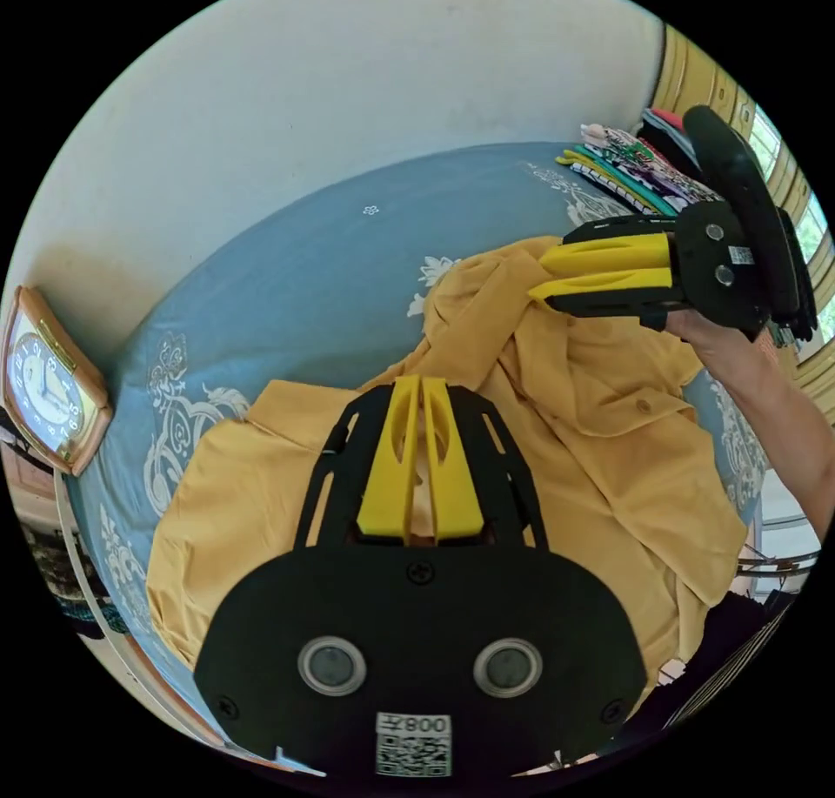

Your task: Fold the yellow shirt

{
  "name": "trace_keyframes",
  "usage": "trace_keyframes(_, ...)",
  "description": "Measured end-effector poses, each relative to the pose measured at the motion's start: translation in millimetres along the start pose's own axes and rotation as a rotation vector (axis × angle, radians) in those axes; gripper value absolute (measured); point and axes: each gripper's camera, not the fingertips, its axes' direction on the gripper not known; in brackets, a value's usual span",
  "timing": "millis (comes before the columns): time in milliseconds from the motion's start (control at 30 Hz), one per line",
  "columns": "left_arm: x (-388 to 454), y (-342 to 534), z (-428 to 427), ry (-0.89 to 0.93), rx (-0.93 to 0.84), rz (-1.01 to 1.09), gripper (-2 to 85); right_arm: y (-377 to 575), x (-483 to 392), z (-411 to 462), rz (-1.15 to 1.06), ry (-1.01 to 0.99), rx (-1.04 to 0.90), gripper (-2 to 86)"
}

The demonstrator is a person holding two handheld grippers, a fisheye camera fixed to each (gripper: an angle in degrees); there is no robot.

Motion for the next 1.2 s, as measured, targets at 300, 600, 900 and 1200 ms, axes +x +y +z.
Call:
trace_keyframes(300,30.8,2.5,-0.6,0.025,-0.044,0.109,8.2,-3.7,31.9,-24.5,0.073,-0.122,0.097,2.9)
trace_keyframes(600,2.5,0.3,-38.8,-0.079,0.094,-0.029,3.3,0.1,87.6,-44.4,0.182,-0.318,0.169,4.2)
trace_keyframes(900,-35.5,40.4,-43.9,0.07,0.136,-0.22,7.3,65.4,157.4,-48.3,0.333,-0.498,0.169,8.5)
trace_keyframes(1200,-22.2,232.4,-92.8,0.123,0.128,-0.252,6.8,243.4,207.9,-42.6,0.666,-0.174,-0.121,10.6)
